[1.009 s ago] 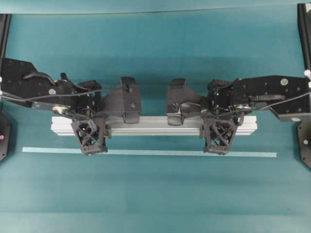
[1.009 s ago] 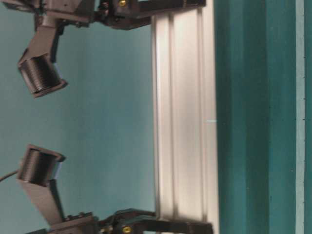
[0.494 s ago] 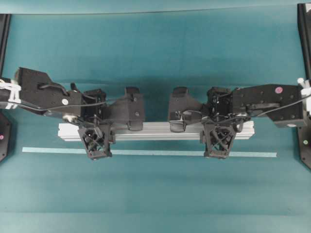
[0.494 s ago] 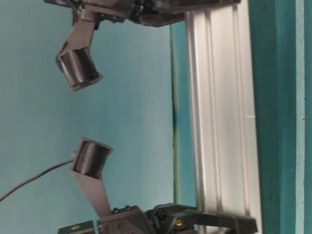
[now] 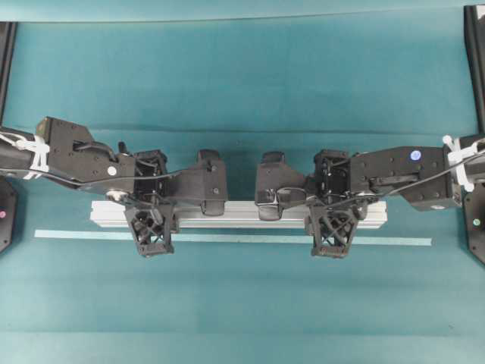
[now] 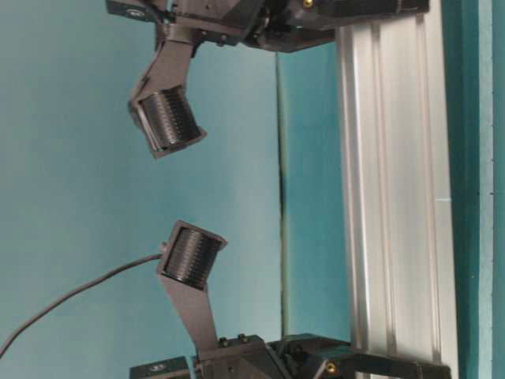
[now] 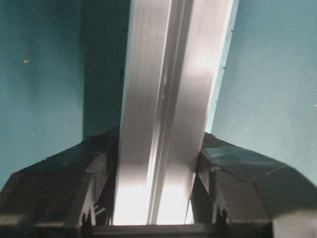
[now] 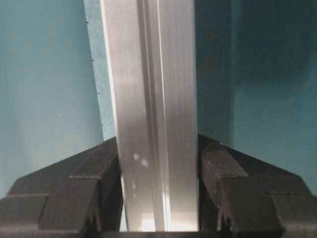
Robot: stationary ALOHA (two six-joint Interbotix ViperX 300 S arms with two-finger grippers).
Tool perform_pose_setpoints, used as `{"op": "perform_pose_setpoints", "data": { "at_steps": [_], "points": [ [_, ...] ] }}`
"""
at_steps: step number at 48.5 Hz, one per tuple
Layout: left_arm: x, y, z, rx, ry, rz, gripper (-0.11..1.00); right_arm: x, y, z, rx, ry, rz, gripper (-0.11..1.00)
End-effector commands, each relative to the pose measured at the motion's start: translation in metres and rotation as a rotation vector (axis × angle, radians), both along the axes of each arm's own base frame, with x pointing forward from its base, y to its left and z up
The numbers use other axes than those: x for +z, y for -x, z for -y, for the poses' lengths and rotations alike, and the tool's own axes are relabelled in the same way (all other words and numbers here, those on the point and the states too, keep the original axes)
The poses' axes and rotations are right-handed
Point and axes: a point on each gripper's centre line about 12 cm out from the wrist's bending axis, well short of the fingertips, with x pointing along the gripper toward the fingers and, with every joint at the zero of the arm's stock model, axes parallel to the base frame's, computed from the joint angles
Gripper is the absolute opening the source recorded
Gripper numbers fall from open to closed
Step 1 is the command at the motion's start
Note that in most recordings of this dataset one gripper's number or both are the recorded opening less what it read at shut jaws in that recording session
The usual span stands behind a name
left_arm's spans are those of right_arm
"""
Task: Lift the metal rail with both hands.
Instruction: 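Set the rail down on the table with both grippers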
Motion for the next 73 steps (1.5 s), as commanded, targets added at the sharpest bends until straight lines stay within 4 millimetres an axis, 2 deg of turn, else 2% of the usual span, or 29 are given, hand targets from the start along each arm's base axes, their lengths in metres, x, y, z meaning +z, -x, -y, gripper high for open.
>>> {"op": "perform_pose_setpoints", "data": {
  "at_steps": [1,24,73],
  "points": [
    [0.005,-0.003,-0.002,0.012,0.001,0.028,0.38,0.001,-0.003,-0.005,-0.003,-0.009,0.023,0.39],
    [0.005,-0.006,0.001,0.008,0.002,0.054,0.38,-0.009,0.007,-0.006,-0.008,-0.014,0.006,0.39],
    [-0.001,-0.005,0.008,-0.013,0.002,0.045,0.38,-0.026,0.009,-0.007,-0.013,-0.014,0.029,0.39]
  ]
}}
